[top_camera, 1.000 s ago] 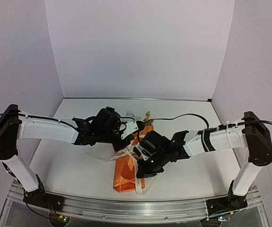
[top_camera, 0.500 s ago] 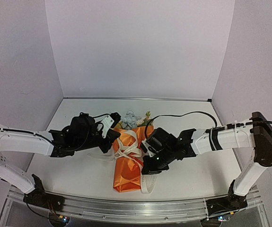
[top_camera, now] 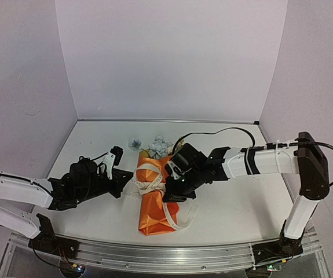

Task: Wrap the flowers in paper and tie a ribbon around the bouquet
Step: Cross the half-tied ribbon over the folded bouquet.

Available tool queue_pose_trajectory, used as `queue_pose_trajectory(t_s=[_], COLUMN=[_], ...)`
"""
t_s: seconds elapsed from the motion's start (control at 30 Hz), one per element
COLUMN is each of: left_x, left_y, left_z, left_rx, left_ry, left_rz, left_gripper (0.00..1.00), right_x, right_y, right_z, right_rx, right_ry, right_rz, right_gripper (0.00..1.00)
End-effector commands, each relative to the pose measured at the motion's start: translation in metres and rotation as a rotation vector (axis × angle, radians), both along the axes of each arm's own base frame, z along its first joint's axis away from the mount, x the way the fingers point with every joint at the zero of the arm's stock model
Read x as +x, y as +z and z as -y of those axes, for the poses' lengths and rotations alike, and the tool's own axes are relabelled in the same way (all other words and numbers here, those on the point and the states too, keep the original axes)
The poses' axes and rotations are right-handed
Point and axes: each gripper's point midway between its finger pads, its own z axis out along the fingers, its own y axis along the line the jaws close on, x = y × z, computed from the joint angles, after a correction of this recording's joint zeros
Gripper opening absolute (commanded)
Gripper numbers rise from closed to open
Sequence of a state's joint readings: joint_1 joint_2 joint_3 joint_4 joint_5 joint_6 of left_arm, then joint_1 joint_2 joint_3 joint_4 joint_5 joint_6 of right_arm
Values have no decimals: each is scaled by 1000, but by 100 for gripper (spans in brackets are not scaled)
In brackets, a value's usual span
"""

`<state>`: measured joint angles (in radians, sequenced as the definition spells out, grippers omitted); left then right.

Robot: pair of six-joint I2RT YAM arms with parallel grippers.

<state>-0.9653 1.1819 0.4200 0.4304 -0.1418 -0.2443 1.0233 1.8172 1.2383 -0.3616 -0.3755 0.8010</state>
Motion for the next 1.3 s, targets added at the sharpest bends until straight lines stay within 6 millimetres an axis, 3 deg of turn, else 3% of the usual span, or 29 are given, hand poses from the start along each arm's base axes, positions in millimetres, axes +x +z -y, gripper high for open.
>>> queue_pose_trajectory(t_s=[0.0, 0.13, 0.37, 0.5, 0.67, 0.8, 0.93, 1.03, 1.17, 1.27], left_x=[3, 1, -4, -8, -11, -19, -21, -7, 12, 14], left_y=[26, 21, -8, -18, -4, 32, 38, 43, 25, 9], left_z=[-13, -23, -46, -58, -64, -37, -2, 17, 33, 43], left_rx=[-188, -240, -324, -348, -355, -214, 42, 199, 357, 435], left_ry=[84, 127, 247, 308, 316, 111, -79, -134, -167, -226], left_rz=[4, -35, -181, -246, -227, -63, 27, 99, 145, 130], left_gripper=[2, 4, 9, 20, 33, 38, 39, 40, 41, 41], right_x=[8, 16, 19, 18, 14, 8, 1, -4, -5, -6], right_y=[-2, -6, -11, -7, 2, 9, 9, 7, 8, 8], right_z=[-10, -8, -3, -1, 5, 8, 16, 24, 31, 31], right_rx=[-1, -12, -28, -26, -41, -46, -65, -87, -100, -99], right_ry=[-26, -53, -70, -60, -23, 5, 27, 39, 43, 46], right_rz=[-32, -37, -32, -25, -7, -8, -4, 8, 26, 24], right_gripper=[0, 0, 0, 0, 0, 0, 0, 0, 0, 0])
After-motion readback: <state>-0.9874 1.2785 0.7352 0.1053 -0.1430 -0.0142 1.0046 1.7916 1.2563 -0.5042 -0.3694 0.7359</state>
